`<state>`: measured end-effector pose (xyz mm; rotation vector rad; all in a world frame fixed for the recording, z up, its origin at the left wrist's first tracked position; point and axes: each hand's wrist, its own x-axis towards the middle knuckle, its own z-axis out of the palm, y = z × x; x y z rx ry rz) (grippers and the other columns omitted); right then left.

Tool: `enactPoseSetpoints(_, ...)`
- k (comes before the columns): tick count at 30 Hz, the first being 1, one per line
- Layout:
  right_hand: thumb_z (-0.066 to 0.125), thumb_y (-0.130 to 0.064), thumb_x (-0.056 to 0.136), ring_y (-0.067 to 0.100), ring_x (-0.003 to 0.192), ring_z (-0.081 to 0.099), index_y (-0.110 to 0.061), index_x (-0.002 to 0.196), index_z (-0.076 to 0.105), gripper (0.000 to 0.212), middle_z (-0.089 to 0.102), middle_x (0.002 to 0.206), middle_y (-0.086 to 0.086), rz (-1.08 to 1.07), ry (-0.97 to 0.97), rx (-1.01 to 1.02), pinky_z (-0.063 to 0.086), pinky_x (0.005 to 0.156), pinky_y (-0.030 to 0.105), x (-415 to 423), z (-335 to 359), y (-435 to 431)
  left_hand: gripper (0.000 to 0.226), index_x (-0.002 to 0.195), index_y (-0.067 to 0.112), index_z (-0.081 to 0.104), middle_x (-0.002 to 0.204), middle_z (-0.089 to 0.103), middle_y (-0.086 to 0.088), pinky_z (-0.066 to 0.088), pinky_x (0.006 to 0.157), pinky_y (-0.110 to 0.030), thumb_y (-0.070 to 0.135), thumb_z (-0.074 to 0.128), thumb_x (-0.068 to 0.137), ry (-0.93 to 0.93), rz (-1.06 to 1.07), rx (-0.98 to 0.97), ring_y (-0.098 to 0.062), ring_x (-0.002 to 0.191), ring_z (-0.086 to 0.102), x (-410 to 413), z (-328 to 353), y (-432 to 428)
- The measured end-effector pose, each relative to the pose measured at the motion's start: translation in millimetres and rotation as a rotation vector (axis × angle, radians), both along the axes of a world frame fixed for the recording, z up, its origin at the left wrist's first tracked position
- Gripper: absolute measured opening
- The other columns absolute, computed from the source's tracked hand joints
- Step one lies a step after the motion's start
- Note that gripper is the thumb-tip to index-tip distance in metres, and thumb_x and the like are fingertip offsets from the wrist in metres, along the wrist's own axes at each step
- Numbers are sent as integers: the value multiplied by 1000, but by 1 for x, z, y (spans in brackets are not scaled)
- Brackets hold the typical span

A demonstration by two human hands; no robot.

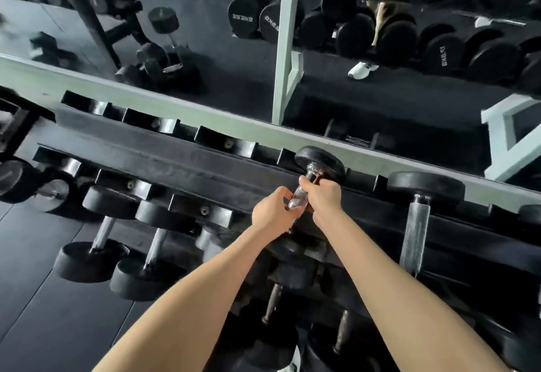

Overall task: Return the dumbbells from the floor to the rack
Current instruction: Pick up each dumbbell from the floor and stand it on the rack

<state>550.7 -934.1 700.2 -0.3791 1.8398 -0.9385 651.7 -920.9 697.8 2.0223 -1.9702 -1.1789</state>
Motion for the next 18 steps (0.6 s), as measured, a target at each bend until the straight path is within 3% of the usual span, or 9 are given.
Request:
enactPoseSetpoints(3,69,-23,87,16,62,50,-15,59,47,37,51,63,-1,50,61,-3,39,58,28,1,-10,0,37,116,21,52,96,72,3,55,68,-33,42,61,86,31,40,16,-18,70,66,0,-11,2)
enactPoseSetpoints(6,68,-25,87,15,64,52,-13,63,53,31,56,67,0,69,83,-28,41,60,28,0,-15,2,36,115,21,51,92,68,6,45,57,-25,41,61,87,46,50,0,-13,62,59,1,-14,4)
enactPoseSetpoints(10,67,-27,88,18,74,59,-12,72,58,24,60,73,0,94,108,-31,46,65,29,1,-13,3,36,116,21,51,91,69,8,45,55,-21,40,61,87,60,45,-3,-12,62,62,3,-14,4)
enactPoseSetpoints(12,66,-31,88,24,88,64,-8,89,64,23,67,90,6,117,140,-4,53,76,35,3,-10,5,38,118,21,52,100,71,4,47,58,-23,40,62,86,60,49,-6,-13,70,64,2,-13,6)
enactPoseSetpoints(15,65,-39,88,29,114,60,-6,129,55,54,62,127,12,182,275,57,52,94,42,2,-4,14,46,123,20,53,109,69,4,49,71,-25,43,64,84,75,78,-35,-14,91,66,2,-9,9)
enactPoseSetpoints(18,62,-43,88,27,117,58,-11,135,49,58,62,128,7,267,483,46,47,84,35,3,7,35,47,122,21,54,110,67,7,46,76,-23,45,64,84,127,171,-70,-12,99,64,14,-2,17)
